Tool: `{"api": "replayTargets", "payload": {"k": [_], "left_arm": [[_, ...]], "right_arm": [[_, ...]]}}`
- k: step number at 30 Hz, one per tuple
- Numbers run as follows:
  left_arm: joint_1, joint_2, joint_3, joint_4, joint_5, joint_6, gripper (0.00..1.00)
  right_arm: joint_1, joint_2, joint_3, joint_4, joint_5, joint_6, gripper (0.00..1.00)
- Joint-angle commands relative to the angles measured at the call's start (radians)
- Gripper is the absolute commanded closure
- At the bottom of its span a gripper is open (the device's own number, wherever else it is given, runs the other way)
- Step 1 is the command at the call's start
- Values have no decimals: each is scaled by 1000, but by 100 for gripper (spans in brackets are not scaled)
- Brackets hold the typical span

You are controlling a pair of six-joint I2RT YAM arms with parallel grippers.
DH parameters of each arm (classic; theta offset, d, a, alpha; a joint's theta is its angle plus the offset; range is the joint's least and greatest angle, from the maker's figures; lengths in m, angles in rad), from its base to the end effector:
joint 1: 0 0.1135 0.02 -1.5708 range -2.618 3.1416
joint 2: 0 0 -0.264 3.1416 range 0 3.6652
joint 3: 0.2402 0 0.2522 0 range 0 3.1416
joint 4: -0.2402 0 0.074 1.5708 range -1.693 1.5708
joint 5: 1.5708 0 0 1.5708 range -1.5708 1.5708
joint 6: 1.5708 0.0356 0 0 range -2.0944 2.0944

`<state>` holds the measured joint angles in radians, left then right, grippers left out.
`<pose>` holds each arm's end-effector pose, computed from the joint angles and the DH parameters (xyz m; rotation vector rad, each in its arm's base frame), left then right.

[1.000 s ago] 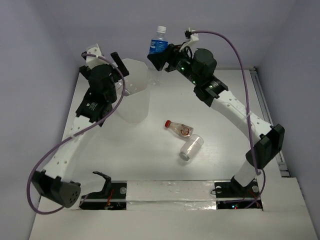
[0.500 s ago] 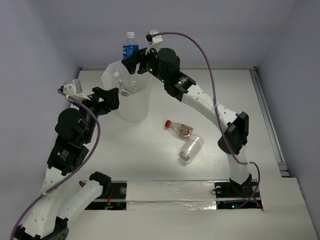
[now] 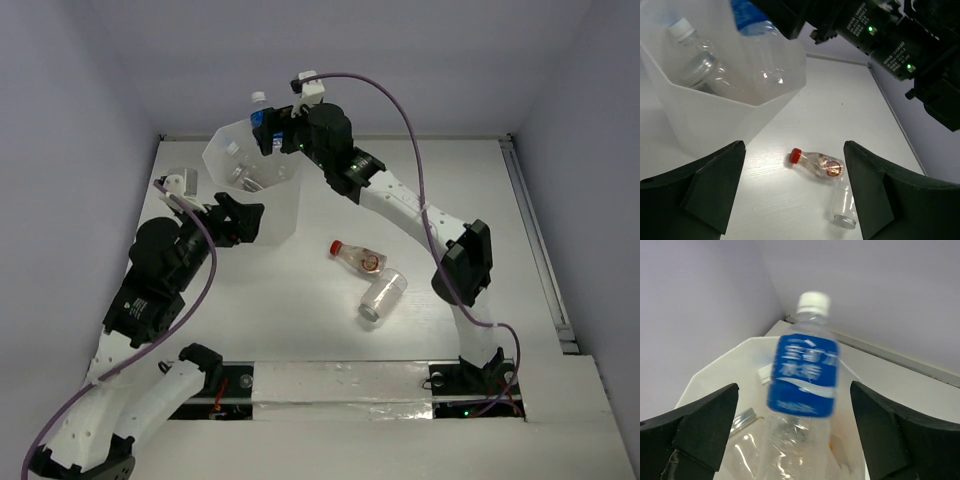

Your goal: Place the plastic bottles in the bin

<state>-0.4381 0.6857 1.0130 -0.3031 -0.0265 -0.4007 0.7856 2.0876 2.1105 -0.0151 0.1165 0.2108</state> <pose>0.1253 -0.0576 0.4189 0.0081 1.5822 -0.6409 0.3588 0.3530 0.4095 -0.3639 1.5634 0.6896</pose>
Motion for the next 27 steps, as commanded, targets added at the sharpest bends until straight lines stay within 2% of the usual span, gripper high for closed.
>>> {"api": "replayTargets", "payload": {"k": [1,5,8,9,10,12,13,16,18,19,21,23,24,25,27], "left_arm": [[-46,24,-19,53,73,23,23],[-206,89,-16,64,-30,22,23],[-399,152,-16,76,-169,5,23],[-399,166,-20,82,-191,-1,23],[-460,182,-25,91,-211,-9,23],[-513,231,-51,139,-236,-15,24],[-540,248,-57,159,-240,-15,24],[-638,346,-65,225,-268,5,24],[-706,435,-44,258,-286,35,24],[-723,469,-34,278,-294,46,24],[-751,567,4,288,-322,57,23],[-760,664,27,292,-325,66,21],[-760,692,51,291,-323,68,19],[-760,722,64,283,-323,71,18],[-760,804,96,271,-314,79,15]], "right_arm": [[0,-101,-15,69,8,-24,1],[0,-170,-88,93,5,-31,2],[0,-286,-182,151,20,-42,7],[0,-287,-208,161,29,-42,7],[0,-343,-233,165,38,-53,16],[0,-405,-326,165,81,-60,34],[0,-476,-366,167,103,-67,62],[-28,-592,-534,153,149,-48,88],[-87,-713,-621,120,135,-13,90],[-115,-756,-715,110,123,39,90],[-176,-889,-817,106,40,94,89],[-233,-966,-950,106,-18,151,83],[-233,-1022,-981,90,-14,154,78],[-233,-1047,-1003,74,3,160,64],[-233,-1106,-1061,38,37,160,48]]}}
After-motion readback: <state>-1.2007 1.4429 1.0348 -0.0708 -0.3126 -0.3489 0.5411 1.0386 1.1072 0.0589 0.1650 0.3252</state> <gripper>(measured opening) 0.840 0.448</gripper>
